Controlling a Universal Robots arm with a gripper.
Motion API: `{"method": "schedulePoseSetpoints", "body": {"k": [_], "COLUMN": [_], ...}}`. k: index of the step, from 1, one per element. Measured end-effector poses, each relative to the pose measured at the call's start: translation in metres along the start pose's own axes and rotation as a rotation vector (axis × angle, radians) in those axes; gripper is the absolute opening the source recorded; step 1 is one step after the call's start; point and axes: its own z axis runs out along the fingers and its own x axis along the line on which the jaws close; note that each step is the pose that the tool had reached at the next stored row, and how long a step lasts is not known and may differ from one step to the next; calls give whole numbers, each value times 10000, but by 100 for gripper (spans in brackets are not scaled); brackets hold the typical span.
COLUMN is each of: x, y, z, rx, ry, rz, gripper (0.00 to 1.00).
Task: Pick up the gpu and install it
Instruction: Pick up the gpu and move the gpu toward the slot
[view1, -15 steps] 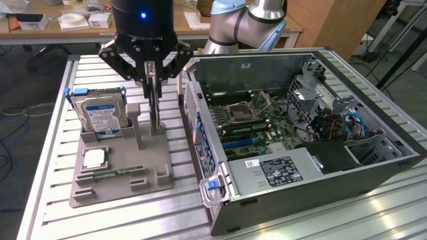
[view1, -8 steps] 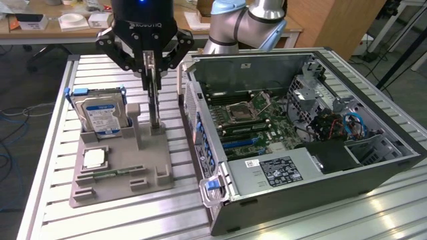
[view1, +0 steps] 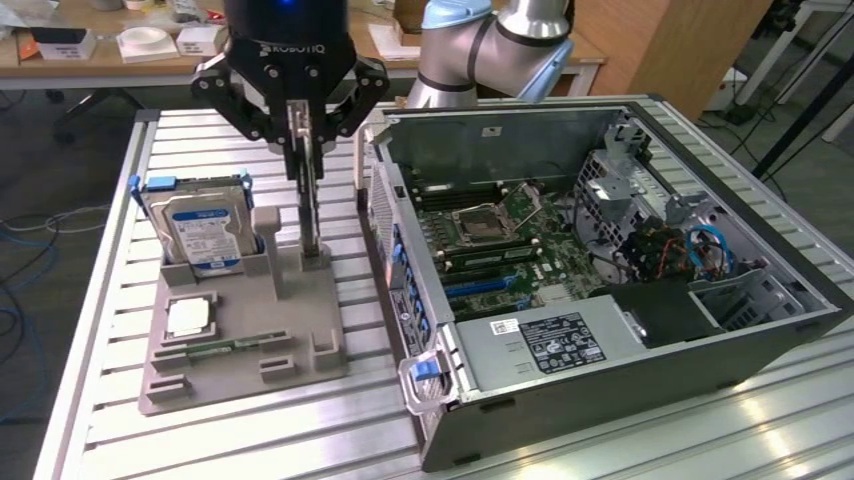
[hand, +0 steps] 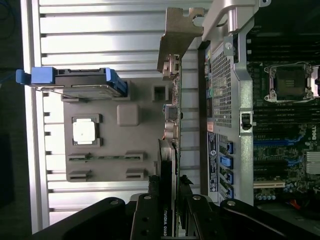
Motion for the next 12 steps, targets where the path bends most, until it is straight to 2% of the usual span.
{"method": "schedulePoseSetpoints", "body": {"k": [12], "x": [-70], "y": [4], "z": [1], "rx": [-1], "ry": [-1], "rz": [4], "gripper": [26]}}
